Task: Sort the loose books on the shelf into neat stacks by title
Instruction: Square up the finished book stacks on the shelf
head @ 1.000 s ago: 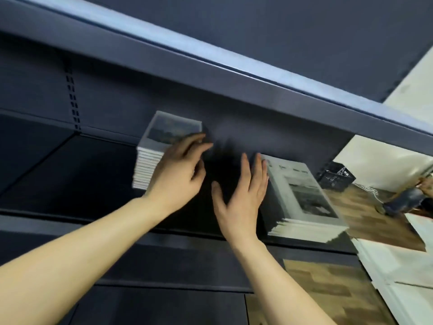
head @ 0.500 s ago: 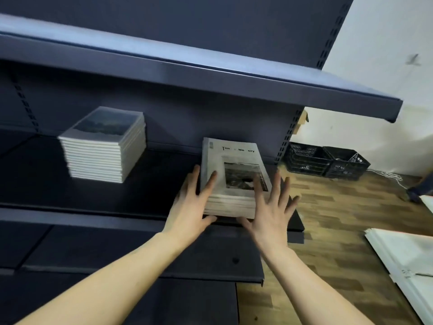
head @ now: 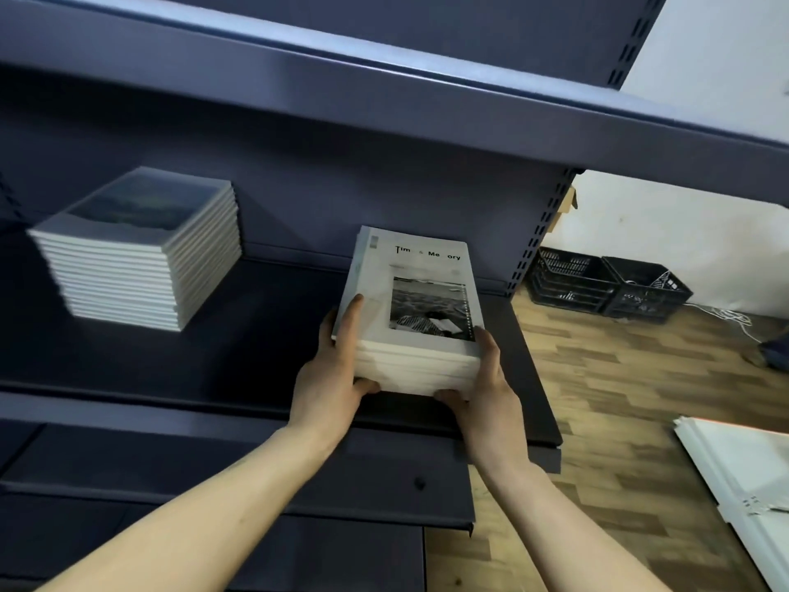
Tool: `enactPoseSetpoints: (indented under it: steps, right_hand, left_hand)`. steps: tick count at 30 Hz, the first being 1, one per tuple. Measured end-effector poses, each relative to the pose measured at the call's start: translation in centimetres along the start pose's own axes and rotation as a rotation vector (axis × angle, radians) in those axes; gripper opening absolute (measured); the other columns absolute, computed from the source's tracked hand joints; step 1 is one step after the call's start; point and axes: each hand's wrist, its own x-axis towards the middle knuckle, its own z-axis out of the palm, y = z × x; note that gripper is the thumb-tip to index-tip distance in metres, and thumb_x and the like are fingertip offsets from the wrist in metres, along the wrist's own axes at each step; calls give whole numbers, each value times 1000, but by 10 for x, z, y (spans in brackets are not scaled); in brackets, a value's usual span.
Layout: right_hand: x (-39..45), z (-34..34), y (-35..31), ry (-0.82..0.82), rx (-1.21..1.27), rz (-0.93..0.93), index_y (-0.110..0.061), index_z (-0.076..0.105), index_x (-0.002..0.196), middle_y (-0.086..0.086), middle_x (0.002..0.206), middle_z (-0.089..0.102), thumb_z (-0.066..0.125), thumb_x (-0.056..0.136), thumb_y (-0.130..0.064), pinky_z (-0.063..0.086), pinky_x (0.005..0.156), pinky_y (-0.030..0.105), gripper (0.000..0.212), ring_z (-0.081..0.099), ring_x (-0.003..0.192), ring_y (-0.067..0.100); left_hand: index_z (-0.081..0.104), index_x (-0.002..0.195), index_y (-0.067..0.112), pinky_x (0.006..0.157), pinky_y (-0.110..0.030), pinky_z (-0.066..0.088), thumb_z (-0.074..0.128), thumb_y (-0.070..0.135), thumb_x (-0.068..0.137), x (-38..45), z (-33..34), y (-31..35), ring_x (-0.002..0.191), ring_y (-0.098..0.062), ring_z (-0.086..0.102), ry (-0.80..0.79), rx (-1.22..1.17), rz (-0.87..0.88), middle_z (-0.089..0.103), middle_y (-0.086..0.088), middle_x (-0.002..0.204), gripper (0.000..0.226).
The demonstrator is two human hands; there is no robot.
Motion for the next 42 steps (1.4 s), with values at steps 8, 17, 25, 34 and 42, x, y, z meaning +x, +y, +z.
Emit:
enactPoseSetpoints:
  steps: [8, 17, 25, 34, 42]
  right_hand:
    - [4, -2, -2, -8, -31, -36, -43, -15, 154, 3, 155, 41, 86, 75, -27, 51, 87, 38, 129, 60, 117, 35]
    - [12, 34, -20, 328, 697, 126, -32, 31, 150, 0, 116, 57, 58, 79, -66, 43, 75, 6, 83, 62, 81, -1]
    - [28, 44, -26, 506, 839, 269, -29, 60, 130, -23, 75, 70, 71, 72, -54, 48, 72, 8, 64, 64, 76, -10]
    - [26, 36, -17, 425, 823, 181, -20, 45, 146, -19, 119, 63, 74, 77, -50, 44, 81, 3, 81, 60, 98, -18]
    - [31, 38, -15, 393, 899, 186, -20, 53, 142, -21, 101, 67, 74, 67, -44, 45, 75, 2, 82, 63, 89, -18]
  left_hand:
    - [-26, 143, 52, 86, -32, 56, 83, 29, 74, 3, -7, -5, 119, -18, 56, -37, -28, 30, 11, 1, 162, 131]
    - [14, 154, 38, 88, -9, 47, 75, 47, 68, 14, 9, 3, 107, 14, 55, 64, -884, -248, 52, 21, 129, 106]
    - [44, 144, 28, 87, -9, 47, 74, 66, 65, 19, 32, -1, 109, 9, 58, 226, -829, -190, 63, 18, 122, 93]
    - [26, 152, 35, 91, -7, 43, 88, 39, 63, 21, 26, -5, 118, 12, 51, 185, -831, -106, 54, 41, 122, 108]
    - [37, 148, 34, 88, -4, 42, 76, 60, 57, 26, 32, -9, 114, 14, 52, 229, -807, -81, 52, 46, 118, 102]
